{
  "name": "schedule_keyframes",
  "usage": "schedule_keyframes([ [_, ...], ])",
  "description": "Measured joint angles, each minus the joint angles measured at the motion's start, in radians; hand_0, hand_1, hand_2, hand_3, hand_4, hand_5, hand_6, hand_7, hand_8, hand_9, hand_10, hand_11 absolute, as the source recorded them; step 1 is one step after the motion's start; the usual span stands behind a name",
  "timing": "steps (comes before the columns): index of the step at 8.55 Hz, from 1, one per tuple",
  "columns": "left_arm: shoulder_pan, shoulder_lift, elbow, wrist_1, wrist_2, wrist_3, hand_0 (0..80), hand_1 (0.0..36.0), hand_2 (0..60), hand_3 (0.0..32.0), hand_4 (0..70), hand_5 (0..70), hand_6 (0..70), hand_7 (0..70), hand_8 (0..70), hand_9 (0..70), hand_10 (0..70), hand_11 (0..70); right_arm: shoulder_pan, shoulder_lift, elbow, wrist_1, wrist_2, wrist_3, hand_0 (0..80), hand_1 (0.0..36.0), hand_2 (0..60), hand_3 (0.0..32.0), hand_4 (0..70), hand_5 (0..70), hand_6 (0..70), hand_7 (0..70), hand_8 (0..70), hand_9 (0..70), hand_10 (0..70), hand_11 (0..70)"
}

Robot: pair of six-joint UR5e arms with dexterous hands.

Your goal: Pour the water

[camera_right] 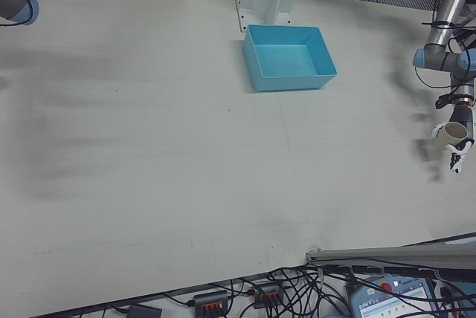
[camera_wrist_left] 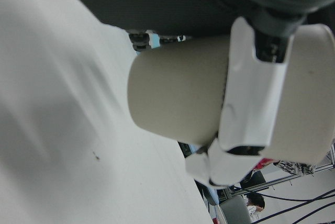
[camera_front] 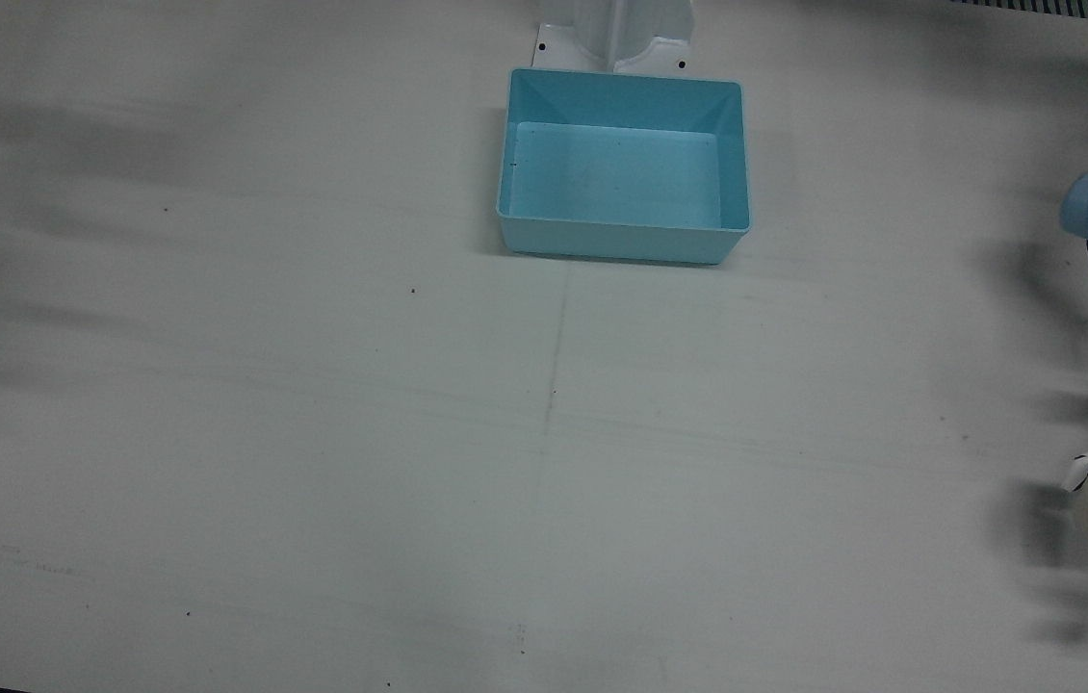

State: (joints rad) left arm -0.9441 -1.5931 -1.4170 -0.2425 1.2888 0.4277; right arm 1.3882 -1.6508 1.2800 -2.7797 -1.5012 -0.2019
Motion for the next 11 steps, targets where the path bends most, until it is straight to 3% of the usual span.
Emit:
schedule_keyframes([
  [1,-0.004,0.016,0.021,-0.032,-0.002,0.001,58.0,11.2,0.0,0.0,33.5,21.4,11.5,15.6,6.4,3.9,1.7,3.6,0.008,0.001,0.004,0.0,-0.001,0.003,63.7,16.8,0.0,0.0,65.5,31.2,23.3,20.7,14.7,13.0,10.0,15.6],
  [2,-0.005,0.034,0.03,-0.055,-0.003,0.002,56.8,8.7,0.0,0.4,24.6,14.7,8.8,13.3,4.9,2.1,0.5,1.9,0.019,0.001,0.011,0.0,-0.015,0.003,63.6,16.7,0.0,0.0,64.7,31.0,23.0,20.4,14.7,13.0,10.0,15.6],
  [4,-0.003,0.053,0.035,-0.075,-0.003,0.006,55.3,6.7,0.0,8.6,7.5,9.5,5.4,10.2,2.8,0.6,0.0,0.0,0.031,-0.002,0.027,0.001,-0.037,0.001,63.9,16.9,0.0,0.0,64.5,31.0,22.6,20.2,14.5,12.8,9.6,15.1],
  [6,0.0,0.058,0.036,-0.075,-0.01,0.01,54.7,5.9,0.0,8.6,5.3,9.5,4.3,9.1,2.0,0.4,0.0,0.0,0.037,-0.007,0.049,0.0,-0.044,0.0,63.9,17.0,0.0,0.0,65.3,31.0,22.2,20.2,14.4,12.6,9.4,14.7],
  [8,0.0,0.058,0.033,-0.074,-0.024,0.01,54.9,5.8,0.0,11.6,1.6,8.2,2.5,8.0,2.1,0.2,0.0,0.0,0.042,-0.011,0.063,0.0,-0.046,-0.001,64.2,17.1,0.0,0.0,65.8,31.0,22.2,20.1,14.4,12.6,9.3,14.5],
  [11,-0.037,0.059,-0.052,-0.023,-0.024,-0.017,56.6,8.2,0.0,8.8,5.4,11.7,3.1,9.4,2.1,0.4,0.0,0.0,0.046,-0.012,0.078,0.0,-0.047,-0.001,64.2,17.1,0.0,0.0,65.9,31.2,22.6,20.3,14.7,12.8,9.3,14.6],
])
